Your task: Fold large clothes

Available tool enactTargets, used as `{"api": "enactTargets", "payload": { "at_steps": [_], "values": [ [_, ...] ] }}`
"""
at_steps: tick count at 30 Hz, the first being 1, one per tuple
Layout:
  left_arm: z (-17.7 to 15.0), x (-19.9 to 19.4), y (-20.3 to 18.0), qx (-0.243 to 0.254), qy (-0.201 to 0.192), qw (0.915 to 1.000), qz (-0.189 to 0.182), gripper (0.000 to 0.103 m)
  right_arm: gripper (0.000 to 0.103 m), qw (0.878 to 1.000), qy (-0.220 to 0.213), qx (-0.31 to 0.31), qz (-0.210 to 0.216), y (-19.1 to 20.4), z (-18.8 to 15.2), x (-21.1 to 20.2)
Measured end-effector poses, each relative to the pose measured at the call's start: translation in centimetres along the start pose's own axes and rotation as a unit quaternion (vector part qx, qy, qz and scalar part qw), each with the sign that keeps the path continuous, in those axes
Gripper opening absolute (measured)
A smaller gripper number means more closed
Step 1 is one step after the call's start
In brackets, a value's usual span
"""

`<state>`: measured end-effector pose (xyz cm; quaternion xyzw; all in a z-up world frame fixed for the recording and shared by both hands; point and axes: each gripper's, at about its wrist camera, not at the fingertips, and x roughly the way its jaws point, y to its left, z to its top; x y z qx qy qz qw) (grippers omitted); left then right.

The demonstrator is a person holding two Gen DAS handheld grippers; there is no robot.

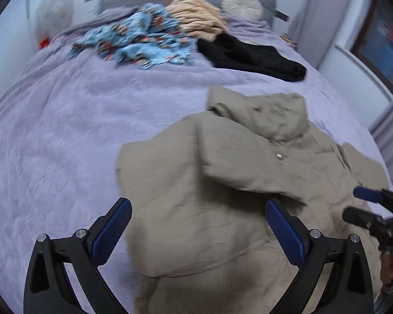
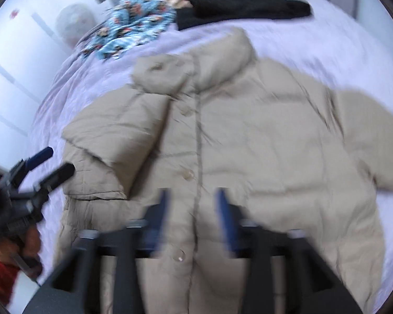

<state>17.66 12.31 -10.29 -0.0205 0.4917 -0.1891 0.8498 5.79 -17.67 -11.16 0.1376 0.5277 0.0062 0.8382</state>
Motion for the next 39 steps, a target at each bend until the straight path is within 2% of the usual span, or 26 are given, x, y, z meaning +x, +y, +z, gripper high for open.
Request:
{"api": "enactTargets", "payload": {
  "at_steps": [1,4,7,8,9,10,11,12,13,14,15,16,17,18,21,24,26,28,29,30,31,32,33,35,37,39],
  "values": [
    [0.4,0.6,2.6,-0.036,0.009,0.9993,-0.006,0.102,0.095,0.999,-0.015,-0.028,-0.003,1.5,0.4,-0.2],
    [1.0,3.8,8.7,-0.137,0.048,0.9884,-0.044,0.102,0.095,0.99,-0.032,-0.135,-0.027,7.0,1.5,0.7],
    [1.3,7.5,11.0,-0.198,0.076,0.9702,-0.118,0.1,0.095,0.97,-0.041,-0.226,-0.079,11.7,2.0,3.1],
    [1.3,8.6,11.2,-0.211,0.081,0.9638,-0.142,0.089,0.095,0.965,-0.043,-0.243,-0.087,12.7,2.2,3.7],
    [1.4,9.6,11.2,-0.219,0.09,0.9587,-0.157,0.073,0.095,0.96,-0.047,-0.257,-0.099,13.6,2.4,4.5],
    [1.5,10.7,10.9,-0.226,0.099,0.9536,-0.173,0.064,0.095,0.957,-0.05,-0.264,-0.106,14.2,2.6,4.9],
    [1.7,11.2,10.6,-0.227,0.097,0.952,-0.181,0.041,0.094,0.955,-0.048,-0.272,-0.112,14.7,3.0,5.6],
    [2.1,11.1,10.2,-0.221,0.09,0.9541,-0.181,0.03,0.094,0.954,-0.048,-0.272,-0.116,15.1,3.3,6.1],
    [2.6,10.5,9.4,-0.203,0.074,0.9625,-0.163,0.029,0.093,0.954,-0.048,-0.27,-0.118,15.4,3.7,6.5],
    [3.0,9.3,8.2,-0.174,0.049,0.9734,-0.142,0.023,0.088,0.955,-0.047,-0.268,-0.121,15.5,4.1,6.9],
    [3.5,8.0,7.2,-0.143,0.027,0.9816,-0.123,0.021,0.082,0.955,-0.048,-0.266,-0.125,15.4,4.3,7.2],
    [3.9,6.8,6.0,-0.109,0.005,0.9888,-0.102,0.021,0.06,0.955,-0.048,-0.264,-0.127,15.4,4.4,7.3],
    [4.0,5.8,4.8,-0.075,-0.014,0.9937,-0.081,0.021,0.024,0.956,-0.049,-0.258,-0.129,15.0,4.5,7.3],
    [4.2,5.3,4.2,-0.051,-0.025,0.9964,-0.063,0.021,0.009,0.96,-0.052,-0.245,-0.126,14.5,4.7,7.3],
    [3.9,5.3,2.9,0.005,-0.036,0.9993,-0.01,0.021,0.008,0.979,-0.089,-0.148,-0.106,10.7,4.7,5.4],
    [3.2,8.5,3.7,0.011,-0.007,0.9993,0.034,0.022,0.008,0.995,-0.074,0.016,-0.061,3.9,4.2,5.0],
    [2.2,10.0,4.9,-0.006,0.005,0.9987,0.051,0.022,0.008,0.989,-0.034,0.146,-0.02,-1.6,2.9,6.7],
    [2.1,9.9,5.4,-0.021,0.004,0.9978,0.063,0.026,0.007,0.973,-0.004,0.231,0.011,-5.3,1.2,8.6],
    [2.3,9.6,5.5,-0.024,0.004,0.9964,0.082,0.037,0.006,0.966,-0.003,0.257,0.036,-6.5,0.5,9.1],
    [2.5,9.1,5.5,-0.024,-0.001,0.9931,0.115,0.057,0.006,0.962,-0.004,0.268,0.052,-7.1,0.3,9.2],
    [2.6,8.4,5.6,-0.022,-0.012,0.9885,0.149,0.064,0.006,0.96,-0.003,0.273,0.06,-7.3,0.3,9.1],
    [2.9,7.6,5.9,-0.022,-0.02,0.9856,0.166,0.065,0.007,0.96,-0.003,0.274,0.06,-7.4,0.3,8.8],
    [3.2,6.8,6.3,-0.024,-0.022,0.9855,0.166,0.065,0.01,0.96,0.001,0.275,0.059,-7.6,0.4,8.4],
    [3.4,5.0,7.0,-0.032,-0.025,0.9845,0.17,0.065,0.025,0.957,0.008,0.287,0.049,-8.2,0.1,7.2],
    [3.2,3.3,7.2,-0.038,-0.025,0.9861,0.16,0.065,0.029,0.954,0.002,0.298,0.03,-8.8,-0.6,5.3],
    [2.4,2.2,6.7,-0.038,-0.021,0.989,0.141,0.065,0.029,0.958,-0.015,0.288,0.008,-9.0,-1.1,2.9]
  ]
}}
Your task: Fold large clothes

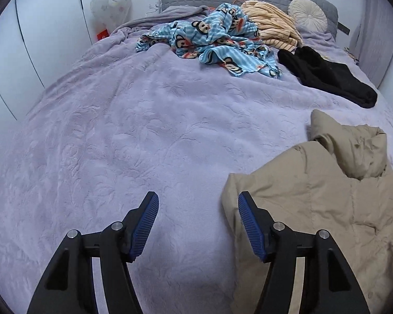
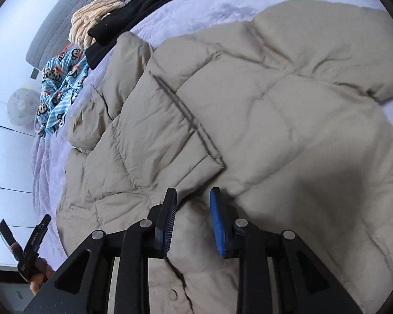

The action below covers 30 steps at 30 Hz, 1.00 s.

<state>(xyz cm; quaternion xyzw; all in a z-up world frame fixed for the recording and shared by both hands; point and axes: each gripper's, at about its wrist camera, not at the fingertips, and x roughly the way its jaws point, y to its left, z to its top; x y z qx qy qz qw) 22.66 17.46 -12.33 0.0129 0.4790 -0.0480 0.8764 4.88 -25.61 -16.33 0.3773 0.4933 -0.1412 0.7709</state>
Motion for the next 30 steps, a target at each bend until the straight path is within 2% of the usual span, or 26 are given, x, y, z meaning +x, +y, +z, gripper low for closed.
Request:
{"api": "enactTargets", "payload": {
  "at_steps": [3,5,7,8,10,11,12,14,17,20,22,25,27,29,30],
  "values": [
    [-2.0,-0.5,-2.0,0.013,0.021,0.9995,-0.02,0.065,0.029,0.998,-0.03,-0.06,0.01,1.3,0.8,-2.1],
    [-3.5,0.3,-3.8,0.018,0.036,0.9989,-0.025,0.065,0.029,0.994,-0.035,-0.105,0.026,3.4,2.1,-1.7],
    [-4.9,1.6,-4.9,0.013,0.052,0.9985,-0.014,0.065,0.029,0.987,-0.04,-0.148,0.043,5.7,3.6,-0.4],
    [-5.6,2.2,-5.1,0.012,0.053,0.9985,-0.005,0.065,0.029,0.983,-0.045,-0.171,0.037,6.9,4.5,0.7],
    [-6.5,3.3,-4.8,0.002,0.059,0.9983,0.001,0.065,0.029,0.977,-0.047,-0.206,-0.003,8.2,5.4,3.2],
    [-6.8,3.7,-4.4,-0.006,0.064,0.9979,-0.006,0.066,0.028,0.977,-0.038,-0.207,-0.018,7.9,5.7,4.4],
    [-6.9,4.0,-3.9,-0.016,0.069,0.9975,-0.01,0.074,0.027,0.981,-0.024,-0.192,-0.02,7.0,5.7,5.2],
    [-6.8,4.4,-3.3,-0.025,0.077,0.9967,-0.013,0.082,0.019,0.987,-0.005,-0.159,-0.018,5.0,5.0,5.8],
    [-6.5,4.6,-3.2,-0.025,0.087,0.9958,-0.017,0.082,0.016,0.985,-0.004,-0.172,-0.02,3.2,3.6,5.6],
    [-6.0,3.8,-4.0,-0.008,0.085,0.9962,0.013,0.082,0.015,0.98,-0.013,-0.197,-0.033,3.4,4.3,5.3],
    [-5.4,2.6,-4.6,-0.001,0.081,0.9963,0.027,0.082,0.015,0.98,-0.028,-0.191,-0.052,2.8,5.4,4.6],
    [-5.2,0.2,-6.2,0.008,0.068,0.9975,0.016,0.082,0.02,0.99,-0.02,-0.136,-0.019,0.6,6.7,2.5],
    [-5.2,-1.2,-7.9,0.021,0.065,0.9976,0.006,0.082,0.023,0.992,-0.006,-0.125,0.003,-0.6,6.5,1.1],
    [-5.6,-2.4,-10.2,0.038,0.064,0.9972,-0.002,0.082,0.045,0.993,0.009,-0.114,0.018,-2.2,5.8,-0.3],
    [-5.7,-2.9,-11.4,0.046,0.066,0.9967,-0.007,0.082,0.05,0.994,0.015,-0.108,0.022,-3.1,5.4,-0.9]
  ]
}}
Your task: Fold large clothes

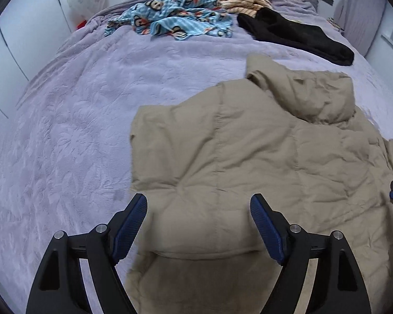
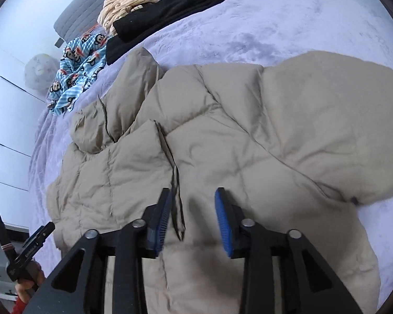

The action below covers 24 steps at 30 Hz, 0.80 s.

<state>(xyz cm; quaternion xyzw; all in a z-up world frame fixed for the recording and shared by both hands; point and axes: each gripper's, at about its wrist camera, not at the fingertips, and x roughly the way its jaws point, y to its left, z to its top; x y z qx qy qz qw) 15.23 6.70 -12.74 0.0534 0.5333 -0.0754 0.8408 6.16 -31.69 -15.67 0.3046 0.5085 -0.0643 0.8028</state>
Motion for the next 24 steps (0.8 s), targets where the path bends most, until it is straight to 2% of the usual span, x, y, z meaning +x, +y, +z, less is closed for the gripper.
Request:
{"api": "enactTargets", "payload": {
  "at_steps": [1,4,6,8,9,14,15,16,18,21,24],
  "values": [
    [-0.1,-0.4,-1.3,0.01,0.002,0.9999,-0.005,0.082,0.055,1.0,0.003,0.009,0.006,-0.9,-0.6,-0.8],
    [-0.4,-1.3,-5.5,0.038,0.004,0.9992,-0.012,0.082,0.056,0.999,0.015,0.043,0.028,-3.2,-2.1,-2.2],
    [-0.8,-1.6,-7.8,0.044,0.015,0.9984,-0.031,0.082,0.063,0.996,0.019,0.073,0.045,-5.1,-2.9,-3.1],
    [-1.2,-1.6,-10.4,0.053,0.033,0.997,-0.046,0.082,0.076,0.994,0.011,0.097,0.044,-6.9,-3.5,-4.1],
    [-1.4,-1.5,-11.6,0.061,0.039,0.9962,-0.049,0.082,0.079,0.993,0.007,0.107,0.04,-7.8,-3.7,-4.6],
    [-2.1,-1.4,-17.4,0.104,0.043,0.9927,-0.044,0.085,0.082,0.986,-0.007,0.162,0.039,-12.9,-4.7,-7.1],
    [-2.2,-1.4,-18.3,0.109,0.044,0.9921,-0.044,0.101,0.083,0.985,-0.012,0.167,0.035,-13.7,-4.9,-7.6],
    [-2.2,-1.5,-19.1,0.111,0.041,0.9921,-0.042,0.103,0.087,0.984,-0.017,0.172,0.028,-14.7,-5.0,-8.1],
    [-2.1,-1.5,-20.6,0.127,0.037,0.9904,-0.04,0.103,0.089,0.983,-0.024,0.181,0.02,-16.3,-5.2,-9.0],
    [-2.0,-1.1,-23.1,0.154,0.038,0.9873,-0.015,0.103,0.091,0.979,-0.038,0.202,0.016,-19.1,-5.2,-10.0],
    [-2.0,-0.7,-24.5,0.152,0.048,0.9868,-0.025,0.103,0.092,0.972,-0.058,0.226,0.015,-21.7,-5.0,-10.8]
  ]
}}
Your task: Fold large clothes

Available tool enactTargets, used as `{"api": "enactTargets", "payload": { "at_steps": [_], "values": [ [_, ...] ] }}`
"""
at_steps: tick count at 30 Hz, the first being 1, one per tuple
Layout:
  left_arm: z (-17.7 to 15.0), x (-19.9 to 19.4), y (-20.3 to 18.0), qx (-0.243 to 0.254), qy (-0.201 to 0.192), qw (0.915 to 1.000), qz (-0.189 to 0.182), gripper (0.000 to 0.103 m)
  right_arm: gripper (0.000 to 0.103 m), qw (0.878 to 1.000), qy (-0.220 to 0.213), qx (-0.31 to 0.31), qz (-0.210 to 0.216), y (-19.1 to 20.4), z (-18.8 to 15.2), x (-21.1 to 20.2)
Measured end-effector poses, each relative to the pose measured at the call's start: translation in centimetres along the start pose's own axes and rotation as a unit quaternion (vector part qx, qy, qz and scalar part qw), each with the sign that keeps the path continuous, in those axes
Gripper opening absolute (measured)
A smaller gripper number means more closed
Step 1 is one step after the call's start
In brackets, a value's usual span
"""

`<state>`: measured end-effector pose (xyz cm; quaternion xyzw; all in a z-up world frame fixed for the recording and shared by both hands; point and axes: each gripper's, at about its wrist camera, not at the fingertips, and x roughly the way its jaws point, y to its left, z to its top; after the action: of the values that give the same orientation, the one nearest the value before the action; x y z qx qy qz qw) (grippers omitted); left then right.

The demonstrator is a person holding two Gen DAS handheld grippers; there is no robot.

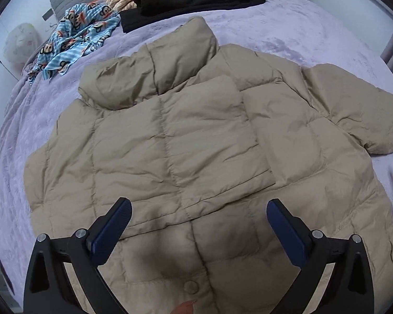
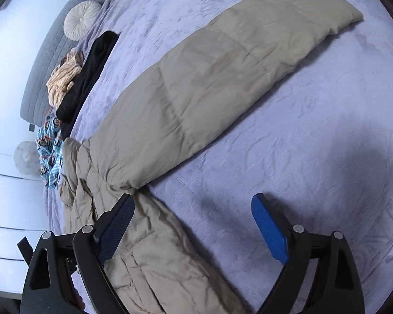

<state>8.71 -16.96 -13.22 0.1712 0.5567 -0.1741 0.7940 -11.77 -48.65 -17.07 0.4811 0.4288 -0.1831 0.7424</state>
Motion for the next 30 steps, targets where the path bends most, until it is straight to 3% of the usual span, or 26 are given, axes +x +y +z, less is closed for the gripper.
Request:
{"api": "enactTargets", "payload": {
  "at_steps": [5,9,15,25,27,29,30],
  "values": [
    [0.7,1.1,-1.7,0.001,0.024,0.9987,-0.045,0.103,0.092,0.998,-0.043,0.05,0.02,-3.1,3.0,-1.0],
    [0.8,0.8,-2.5,0.001,0.018,0.998,-0.06,0.103,0.092,0.99,-0.051,0.116,0.053,-6.0,5.5,-1.1],
    [1.0,0.7,-2.5,-0.017,0.019,0.9976,-0.065,0.103,0.093,0.962,-0.062,0.225,0.143,-9.8,8.4,0.4],
    [1.2,0.3,-1.3,-0.055,0.009,0.9961,-0.068,0.103,0.091,0.924,-0.086,0.292,0.233,-10.4,12.8,2.7],
    [1.2,0.2,-0.9,-0.062,0.007,0.9958,-0.068,0.103,0.079,0.924,-0.083,0.292,0.232,-10.5,13.2,2.9],
    [1.2,0.1,-0.4,-0.068,0.006,0.9955,-0.066,0.103,0.044,0.926,-0.072,0.295,0.223,-10.6,13.5,3.5],
    [1.1,0.1,-0.2,-0.071,0.005,0.9953,-0.065,0.103,0.034,0.924,-0.067,0.302,0.226,-10.7,13.5,3.8]
  ]
}}
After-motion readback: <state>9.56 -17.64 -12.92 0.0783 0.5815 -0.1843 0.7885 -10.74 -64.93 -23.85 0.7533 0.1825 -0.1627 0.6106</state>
